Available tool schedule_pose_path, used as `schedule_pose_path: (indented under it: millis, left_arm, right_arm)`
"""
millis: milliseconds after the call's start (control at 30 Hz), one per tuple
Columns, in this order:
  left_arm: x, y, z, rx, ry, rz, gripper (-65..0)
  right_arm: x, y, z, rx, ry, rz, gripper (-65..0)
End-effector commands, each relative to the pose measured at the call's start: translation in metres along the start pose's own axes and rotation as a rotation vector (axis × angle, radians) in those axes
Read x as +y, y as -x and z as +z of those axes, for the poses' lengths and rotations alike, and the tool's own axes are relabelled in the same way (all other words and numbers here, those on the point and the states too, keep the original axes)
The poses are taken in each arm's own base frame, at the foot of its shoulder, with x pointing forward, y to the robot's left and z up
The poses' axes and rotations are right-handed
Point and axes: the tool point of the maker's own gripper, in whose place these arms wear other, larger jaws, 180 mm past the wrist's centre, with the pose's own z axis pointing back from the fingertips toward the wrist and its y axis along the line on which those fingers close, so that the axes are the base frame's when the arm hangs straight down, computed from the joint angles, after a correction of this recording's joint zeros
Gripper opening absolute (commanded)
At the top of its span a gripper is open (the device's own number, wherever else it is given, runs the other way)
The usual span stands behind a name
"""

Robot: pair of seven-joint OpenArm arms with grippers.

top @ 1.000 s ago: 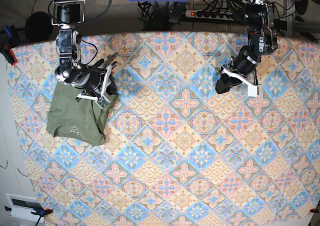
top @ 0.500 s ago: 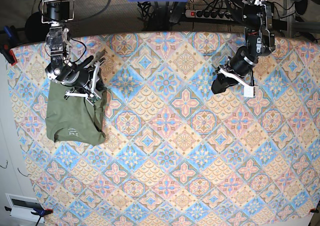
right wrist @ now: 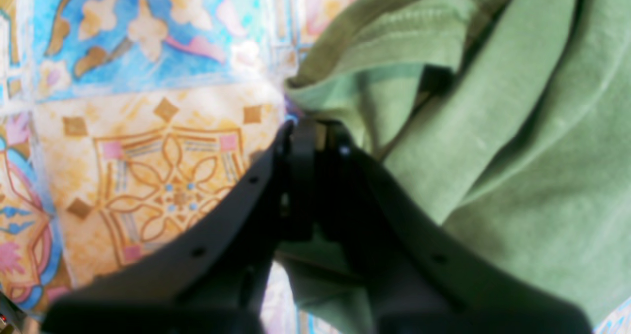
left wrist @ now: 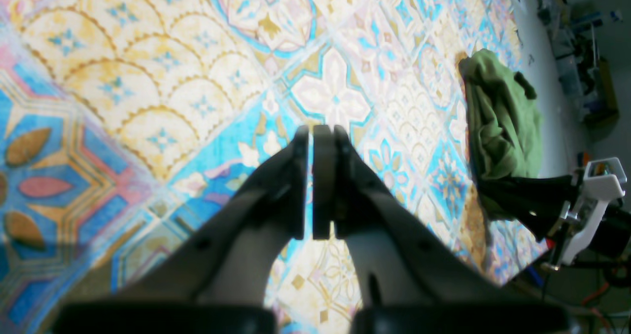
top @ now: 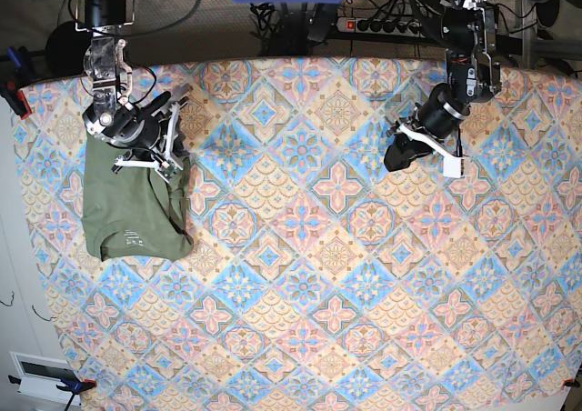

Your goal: Layout the t-shirt on the table in an organized manner, then fold the t-shirt properly

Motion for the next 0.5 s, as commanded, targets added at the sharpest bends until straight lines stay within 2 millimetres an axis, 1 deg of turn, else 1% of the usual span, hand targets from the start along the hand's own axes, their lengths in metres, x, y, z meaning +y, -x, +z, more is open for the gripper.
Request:
schedule_pose_path:
  millis: [0,133,200,267,367,467]
  left_arm:
    - [-0.007,-0.014,0.002,-0.038,0.025,-0.021,-65.0]
    - [-0.007,-0.013,0.002,-0.037,0.025,-0.021,-65.0]
    - [-0.006,-0.012,0.002,-0.035,0.024,-0.02,-65.0]
    - [-0.012,-0.016,0.004,-0.045,0.034,-0.037,-65.0]
    - [-0.022,-0.016,0.012,-0.047,0.036,-0.086,-65.0]
    - [-0.031,-0.019,0.019,-0.051,0.027,-0.157,-65.0]
  right_arm:
    - [-0.009,0.006,0.004,0.034,0.024,0.02,-59.9]
    - [-0.009,0.005,0.004,0.031,0.025,0.021,-59.9]
    - [-0.009,-0.002,0.008,0.011,0.032,0.031,-59.9]
    - [-0.001,-0.002,0.013,0.004,0.028,0.044,-59.9]
    - [0.009,-0.01,0.025,-0.027,0.036,0.075,-59.9]
    - [0.017,-0.007,0.034,-0.007,0.037,0.093,-59.9]
